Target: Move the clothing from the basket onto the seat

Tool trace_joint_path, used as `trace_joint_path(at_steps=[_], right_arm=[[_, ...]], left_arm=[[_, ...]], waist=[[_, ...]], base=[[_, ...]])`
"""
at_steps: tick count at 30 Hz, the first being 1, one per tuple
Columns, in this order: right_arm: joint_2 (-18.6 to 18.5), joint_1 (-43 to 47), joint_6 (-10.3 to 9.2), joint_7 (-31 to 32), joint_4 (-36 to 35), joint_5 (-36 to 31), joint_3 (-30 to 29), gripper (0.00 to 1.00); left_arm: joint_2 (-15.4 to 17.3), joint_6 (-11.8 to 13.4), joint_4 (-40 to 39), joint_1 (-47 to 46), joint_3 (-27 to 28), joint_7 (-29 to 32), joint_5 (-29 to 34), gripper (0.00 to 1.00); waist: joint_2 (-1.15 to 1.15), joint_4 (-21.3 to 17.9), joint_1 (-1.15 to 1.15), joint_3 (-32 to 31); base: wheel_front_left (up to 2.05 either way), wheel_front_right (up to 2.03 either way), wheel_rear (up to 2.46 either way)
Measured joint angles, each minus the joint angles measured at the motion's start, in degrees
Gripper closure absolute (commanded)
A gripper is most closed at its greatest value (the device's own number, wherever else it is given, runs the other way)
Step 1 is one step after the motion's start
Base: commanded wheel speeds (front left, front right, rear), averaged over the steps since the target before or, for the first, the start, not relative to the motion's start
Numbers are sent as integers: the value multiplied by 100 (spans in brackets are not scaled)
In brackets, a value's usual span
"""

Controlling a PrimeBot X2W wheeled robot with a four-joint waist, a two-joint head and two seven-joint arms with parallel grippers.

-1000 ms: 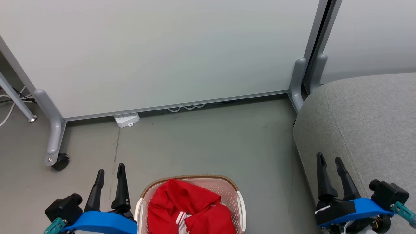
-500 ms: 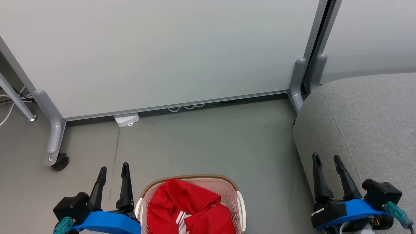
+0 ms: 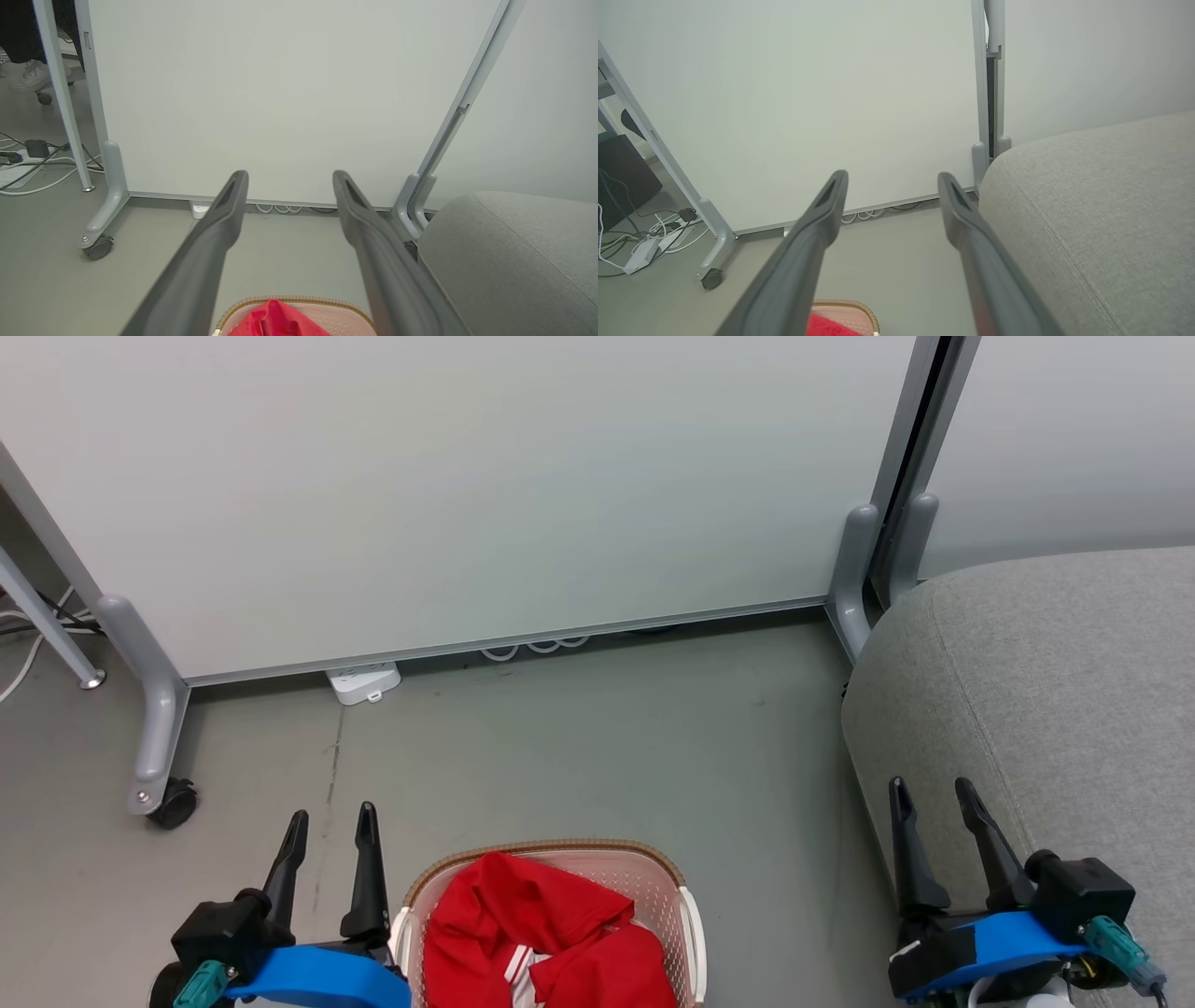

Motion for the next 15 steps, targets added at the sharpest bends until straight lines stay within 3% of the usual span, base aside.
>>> trace_joint_path(at_steps=[15], right_arm=[[-1,3,0,-110,-24,-665,14,0]], left_arm=[[9,49,9,-10,-47,-158,513,0]], waist=[[0,10,0,15]], base=[[0,0,0]])
